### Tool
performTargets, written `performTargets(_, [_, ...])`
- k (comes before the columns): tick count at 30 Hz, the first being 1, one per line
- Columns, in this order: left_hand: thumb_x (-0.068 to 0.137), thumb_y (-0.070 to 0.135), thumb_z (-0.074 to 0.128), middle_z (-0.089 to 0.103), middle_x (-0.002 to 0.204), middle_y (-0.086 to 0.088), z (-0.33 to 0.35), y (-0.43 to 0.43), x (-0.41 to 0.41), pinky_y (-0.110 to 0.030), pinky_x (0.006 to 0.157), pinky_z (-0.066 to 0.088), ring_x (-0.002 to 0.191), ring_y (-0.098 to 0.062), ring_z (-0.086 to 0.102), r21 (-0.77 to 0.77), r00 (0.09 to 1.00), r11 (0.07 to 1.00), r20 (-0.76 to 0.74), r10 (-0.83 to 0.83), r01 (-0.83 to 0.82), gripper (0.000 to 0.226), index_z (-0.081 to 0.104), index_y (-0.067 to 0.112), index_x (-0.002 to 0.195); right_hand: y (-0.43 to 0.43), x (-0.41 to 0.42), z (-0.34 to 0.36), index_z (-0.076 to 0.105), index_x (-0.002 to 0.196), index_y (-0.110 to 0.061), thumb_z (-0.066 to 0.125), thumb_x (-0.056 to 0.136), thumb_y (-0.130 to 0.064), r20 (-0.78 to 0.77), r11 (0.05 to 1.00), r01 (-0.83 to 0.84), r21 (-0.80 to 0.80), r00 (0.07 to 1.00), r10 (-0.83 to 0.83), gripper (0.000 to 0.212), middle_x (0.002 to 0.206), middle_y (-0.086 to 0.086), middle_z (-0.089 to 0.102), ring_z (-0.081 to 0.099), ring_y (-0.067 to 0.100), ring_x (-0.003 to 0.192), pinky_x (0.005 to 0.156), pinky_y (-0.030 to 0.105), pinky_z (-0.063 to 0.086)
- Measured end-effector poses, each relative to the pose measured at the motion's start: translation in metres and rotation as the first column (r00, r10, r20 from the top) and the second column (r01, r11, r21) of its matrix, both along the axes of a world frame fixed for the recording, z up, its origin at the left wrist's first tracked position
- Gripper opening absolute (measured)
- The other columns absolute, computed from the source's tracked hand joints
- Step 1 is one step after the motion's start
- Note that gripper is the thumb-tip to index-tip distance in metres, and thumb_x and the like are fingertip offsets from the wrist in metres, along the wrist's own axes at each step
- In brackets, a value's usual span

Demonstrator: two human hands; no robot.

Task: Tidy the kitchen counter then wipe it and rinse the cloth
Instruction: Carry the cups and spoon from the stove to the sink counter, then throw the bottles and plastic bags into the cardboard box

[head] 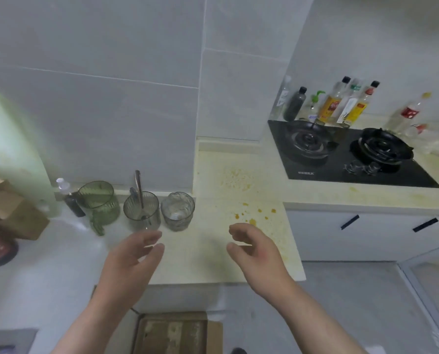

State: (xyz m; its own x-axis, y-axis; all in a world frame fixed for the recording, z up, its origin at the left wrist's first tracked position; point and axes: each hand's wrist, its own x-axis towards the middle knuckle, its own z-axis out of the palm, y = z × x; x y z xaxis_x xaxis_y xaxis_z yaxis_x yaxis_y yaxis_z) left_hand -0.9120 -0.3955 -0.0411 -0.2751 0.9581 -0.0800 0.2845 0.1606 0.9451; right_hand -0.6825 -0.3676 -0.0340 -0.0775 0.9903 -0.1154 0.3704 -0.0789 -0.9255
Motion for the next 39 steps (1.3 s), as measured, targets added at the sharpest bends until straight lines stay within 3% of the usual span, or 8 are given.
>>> performTargets(2, [0.082,0.019,0.069,0.07,0.099,0.01,0.007,-0.01,0.012,-0.023,0.075,0.048,0.088,-0.001,0.066,-0.008,0.999,0.999,-0.019,-0.035,0.035,0.017,0.067,0.033,0.091,-0.011,0.015,0.008,0.063,0.108,-0.028,0.063,0.09,-0.013,-0.009,1.0,0.007,0.005,1.0,-0.007,0.023,0.113,-0.015,0.063,0.055,-0.007,0.106,0.083,0.011,0.046])
performTargets(8, [0.085,0.011,0.067,0.067,0.103,0.016,0.033,-0.046,0.062,-0.007,0.068,0.041,0.095,-0.005,0.063,0.009,0.982,0.994,-0.161,-0.102,0.105,0.026,0.065,0.036,0.09,-0.035,0.065,0.025,0.065,0.103,-0.029,0.063,0.09,-0.012,-0.118,0.999,0.04,0.029,0.992,-0.036,0.021,0.107,-0.014,0.066,0.059,-0.004,0.1,0.053,0.006,0.045])
performTargets(15, [0.085,0.015,0.066,0.066,0.1,0.023,0.062,-0.083,0.167,-0.006,0.072,0.043,0.092,0.001,0.063,0.067,0.967,0.991,-0.236,-0.1,0.119,0.028,0.064,0.042,0.088,-0.07,0.168,0.036,0.066,0.098,-0.03,0.063,0.089,-0.007,-0.193,0.997,0.017,0.074,0.981,-0.002,0.025,0.106,-0.011,0.068,0.063,-0.001,0.097,0.073,0.017,0.051])
performTargets(21, [0.084,0.011,0.067,0.068,0.099,0.017,0.083,-0.096,0.287,-0.002,0.074,0.041,0.09,0.005,0.062,0.156,0.962,0.965,-0.211,-0.175,0.21,0.025,0.066,0.036,0.088,-0.111,0.297,0.049,0.065,0.099,-0.029,0.063,0.09,-0.007,-0.147,0.993,0.071,0.095,0.988,-0.057,0.024,0.107,-0.012,0.068,0.061,-0.008,0.095,0.083,0.008,0.046])
performTargets(24, [0.079,0.03,0.067,0.065,0.101,0.029,0.099,-0.094,0.341,-0.003,0.079,0.04,0.096,0.006,0.059,0.183,0.925,0.924,-0.251,-0.287,0.337,0.017,0.064,0.042,0.092,-0.133,0.361,0.065,0.064,0.099,-0.028,0.062,0.09,-0.007,-0.11,0.98,0.148,0.136,0.985,-0.133,0.023,0.107,-0.014,0.067,0.059,-0.012,0.094,0.076,0.0,0.042])
performTargets(30, [0.061,0.058,0.057,0.052,0.113,0.037,0.124,-0.075,0.417,0.005,0.085,0.032,0.1,0.029,0.044,0.179,0.79,0.8,-0.381,-0.481,0.573,0.045,0.058,0.047,0.105,-0.155,0.45,0.083,0.06,0.099,-0.035,0.058,0.093,-0.008,-0.109,0.92,0.332,0.206,0.943,-0.316,0.028,0.109,-0.013,0.066,0.057,-0.016,0.093,0.076,0.002,0.041])
performTargets(35, [0.064,0.051,0.062,0.056,0.119,0.029,0.116,-0.05,0.467,-0.019,0.094,0.039,0.109,0.0,0.053,0.122,0.763,0.782,-0.356,-0.54,0.611,0.045,0.06,0.044,0.109,-0.157,0.497,0.08,0.06,0.099,-0.037,0.06,0.092,-0.009,-0.116,0.887,0.421,0.188,0.907,-0.406,0.029,0.11,-0.013,0.066,0.059,-0.012,0.096,0.083,0.013,0.042])
performTargets(39, [0.067,0.053,0.065,0.057,0.12,0.027,0.106,-0.023,0.507,-0.02,0.096,0.039,0.112,-0.003,0.053,0.106,0.739,0.757,-0.34,-0.581,0.644,0.041,0.059,0.045,0.107,-0.146,0.534,0.073,0.062,0.101,-0.034,0.061,0.092,-0.009,-0.097,0.875,0.457,0.161,0.889,-0.447,0.027,0.109,-0.015,0.066,0.06,-0.01,0.097,0.085,0.015,0.044])
